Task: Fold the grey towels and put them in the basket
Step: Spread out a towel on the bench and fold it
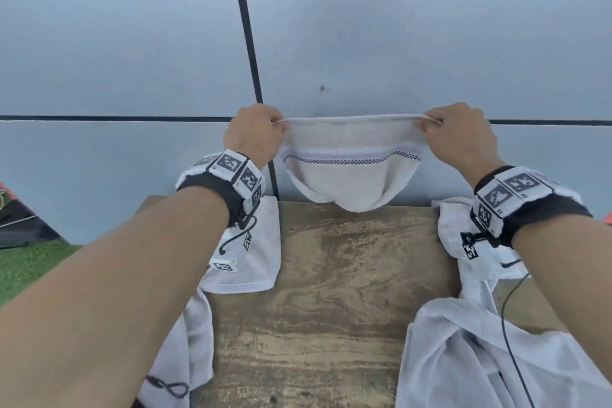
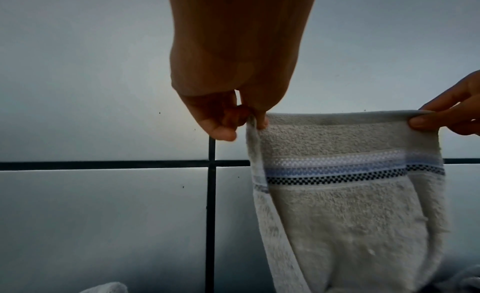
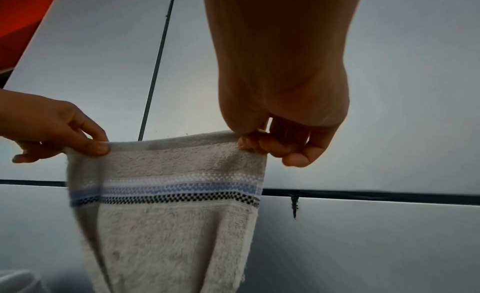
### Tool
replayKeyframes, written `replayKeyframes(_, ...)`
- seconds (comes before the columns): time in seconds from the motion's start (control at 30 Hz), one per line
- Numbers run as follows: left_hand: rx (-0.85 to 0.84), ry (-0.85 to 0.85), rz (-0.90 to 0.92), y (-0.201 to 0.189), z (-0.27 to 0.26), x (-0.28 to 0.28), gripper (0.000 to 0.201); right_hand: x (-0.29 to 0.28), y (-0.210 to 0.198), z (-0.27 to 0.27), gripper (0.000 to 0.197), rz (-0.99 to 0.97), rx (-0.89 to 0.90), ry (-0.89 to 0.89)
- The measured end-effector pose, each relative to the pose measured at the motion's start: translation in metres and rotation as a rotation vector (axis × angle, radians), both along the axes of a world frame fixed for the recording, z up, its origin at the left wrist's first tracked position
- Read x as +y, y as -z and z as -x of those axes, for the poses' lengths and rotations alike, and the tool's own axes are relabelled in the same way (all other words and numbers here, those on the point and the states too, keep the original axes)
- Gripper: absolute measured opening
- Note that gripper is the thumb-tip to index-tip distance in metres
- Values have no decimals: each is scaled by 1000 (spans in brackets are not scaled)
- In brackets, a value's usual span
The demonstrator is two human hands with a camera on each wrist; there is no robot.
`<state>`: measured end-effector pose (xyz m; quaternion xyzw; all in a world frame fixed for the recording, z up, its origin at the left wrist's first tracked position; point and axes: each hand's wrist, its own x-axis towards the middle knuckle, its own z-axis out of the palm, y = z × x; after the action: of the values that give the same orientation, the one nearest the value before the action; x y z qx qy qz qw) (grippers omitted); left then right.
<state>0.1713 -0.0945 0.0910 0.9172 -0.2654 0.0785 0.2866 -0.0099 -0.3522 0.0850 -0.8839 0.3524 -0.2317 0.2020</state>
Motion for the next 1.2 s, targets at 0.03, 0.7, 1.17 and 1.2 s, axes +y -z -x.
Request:
replayKeyframes(0.03,16,-8,-1,2,1,-1,20,0,1,-2,33,-29,-4,6)
replayKeyframes(0.7,10,33,411,-13,-13,-19,35,-10,-3,18,24,-339,-466,-125)
replayKeyframes(1.17,509,27,700,-8,17,-42,30,-18,5,62,25,-358,-294,-136)
replayKeyframes(1.2,482,37,716,-8,17,-41,29,-18,6,65,24,-340,-290,-125)
